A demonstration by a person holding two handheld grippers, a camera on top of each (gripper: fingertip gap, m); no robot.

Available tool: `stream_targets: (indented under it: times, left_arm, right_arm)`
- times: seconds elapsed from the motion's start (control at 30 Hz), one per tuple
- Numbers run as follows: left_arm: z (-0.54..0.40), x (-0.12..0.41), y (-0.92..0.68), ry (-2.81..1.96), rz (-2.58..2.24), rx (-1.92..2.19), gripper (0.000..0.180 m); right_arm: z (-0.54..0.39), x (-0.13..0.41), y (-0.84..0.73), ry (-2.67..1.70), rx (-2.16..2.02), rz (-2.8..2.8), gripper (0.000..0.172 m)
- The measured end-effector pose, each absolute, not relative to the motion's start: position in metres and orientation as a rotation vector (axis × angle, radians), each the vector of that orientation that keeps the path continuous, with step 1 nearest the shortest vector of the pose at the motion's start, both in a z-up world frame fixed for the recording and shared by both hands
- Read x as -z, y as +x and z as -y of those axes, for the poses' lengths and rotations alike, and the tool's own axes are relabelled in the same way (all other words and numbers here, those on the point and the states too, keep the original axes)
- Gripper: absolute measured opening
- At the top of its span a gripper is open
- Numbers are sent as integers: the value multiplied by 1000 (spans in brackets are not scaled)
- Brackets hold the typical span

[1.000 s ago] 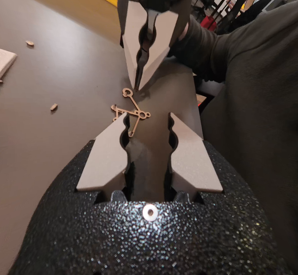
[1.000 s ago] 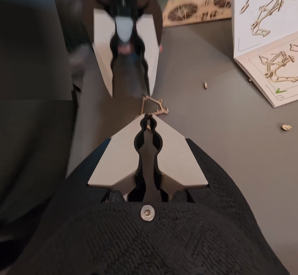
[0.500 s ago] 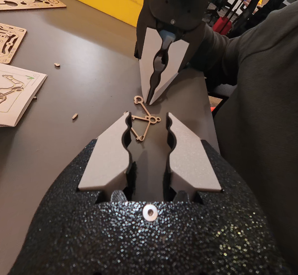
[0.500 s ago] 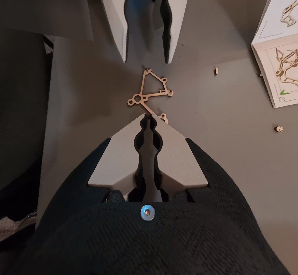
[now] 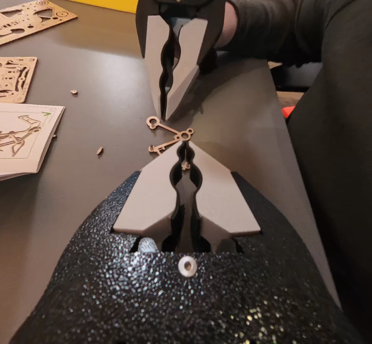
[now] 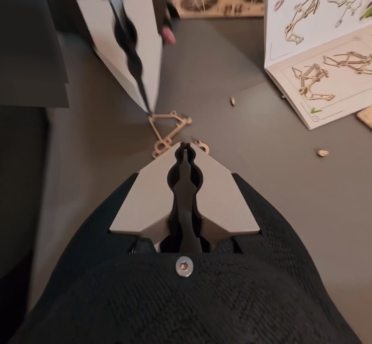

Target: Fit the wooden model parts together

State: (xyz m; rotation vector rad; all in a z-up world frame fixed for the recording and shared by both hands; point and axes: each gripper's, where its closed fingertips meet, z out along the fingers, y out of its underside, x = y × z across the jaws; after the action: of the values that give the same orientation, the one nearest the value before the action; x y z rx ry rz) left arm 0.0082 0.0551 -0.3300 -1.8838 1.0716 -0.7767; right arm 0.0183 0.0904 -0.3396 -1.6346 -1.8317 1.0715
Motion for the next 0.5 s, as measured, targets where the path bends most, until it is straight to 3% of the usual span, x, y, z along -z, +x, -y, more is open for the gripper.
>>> stream_targets:
  times: [0.2, 0.5]
  left_arm:
    - [-62, 334, -13, -1884, -1141, 627, 0]
    - [-49, 356, -3, -1953, -1234, 623, 0]
  right_arm:
    - [-80, 333, 17, -1735, -1372, 1746, 1]
    - [-76, 331, 15, -1732, -1407, 1739, 1]
